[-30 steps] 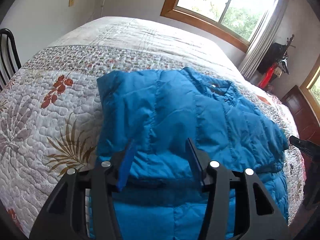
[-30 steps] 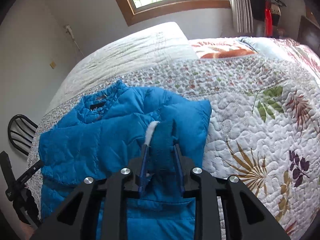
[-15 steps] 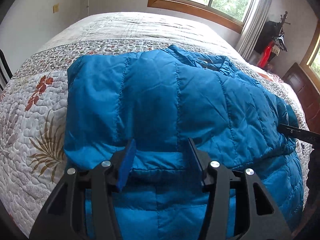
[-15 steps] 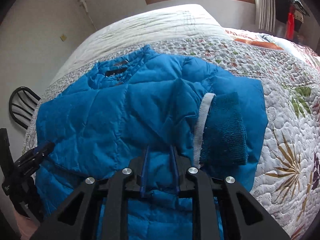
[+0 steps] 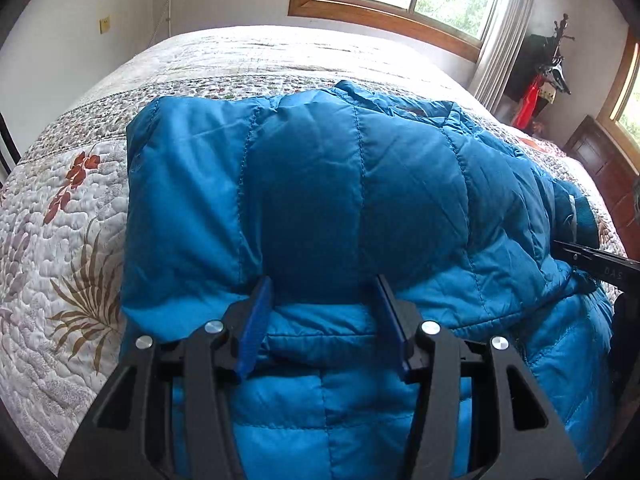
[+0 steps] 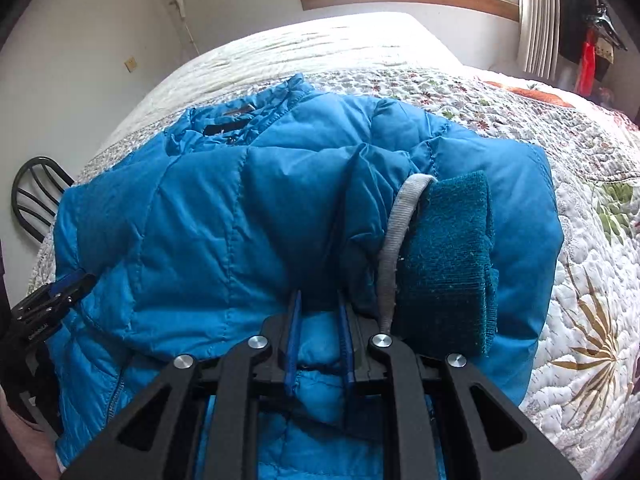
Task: Fold large clothes
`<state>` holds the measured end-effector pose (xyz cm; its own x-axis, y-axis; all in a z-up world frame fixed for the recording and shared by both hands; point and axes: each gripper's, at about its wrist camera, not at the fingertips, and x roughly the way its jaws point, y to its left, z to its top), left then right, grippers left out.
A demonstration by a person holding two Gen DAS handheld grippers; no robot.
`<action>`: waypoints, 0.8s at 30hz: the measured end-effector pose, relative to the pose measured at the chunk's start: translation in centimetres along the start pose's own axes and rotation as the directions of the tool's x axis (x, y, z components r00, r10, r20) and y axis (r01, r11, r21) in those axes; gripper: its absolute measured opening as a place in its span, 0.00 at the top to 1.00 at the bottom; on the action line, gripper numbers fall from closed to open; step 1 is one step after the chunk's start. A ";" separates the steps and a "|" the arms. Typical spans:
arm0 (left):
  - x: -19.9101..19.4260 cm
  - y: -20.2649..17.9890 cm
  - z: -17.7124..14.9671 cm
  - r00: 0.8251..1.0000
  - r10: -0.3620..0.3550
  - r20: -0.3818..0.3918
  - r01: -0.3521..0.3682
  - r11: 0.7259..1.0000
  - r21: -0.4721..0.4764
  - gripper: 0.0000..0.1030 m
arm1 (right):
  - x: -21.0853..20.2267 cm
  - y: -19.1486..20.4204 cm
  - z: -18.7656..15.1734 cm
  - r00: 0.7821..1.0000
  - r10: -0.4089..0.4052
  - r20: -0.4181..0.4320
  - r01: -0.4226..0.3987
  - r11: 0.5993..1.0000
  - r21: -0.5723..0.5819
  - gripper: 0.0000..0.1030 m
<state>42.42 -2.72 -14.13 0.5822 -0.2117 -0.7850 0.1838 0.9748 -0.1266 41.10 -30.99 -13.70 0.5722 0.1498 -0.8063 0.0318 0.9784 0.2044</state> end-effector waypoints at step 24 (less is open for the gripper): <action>-19.1 10.0 -18.5 0.995 -0.078 -0.058 0.070 0.988 -0.136 0.16 | -19.9 -2.5 -24.2 0.979 0.196 0.063 -0.197 0.980 0.018 0.39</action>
<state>18.51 12.32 -11.65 0.5188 -0.2829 -0.8067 0.1143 0.9581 -0.2625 9.76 -33.00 -11.59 0.6176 0.3291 -0.7143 -0.0671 0.9270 0.3691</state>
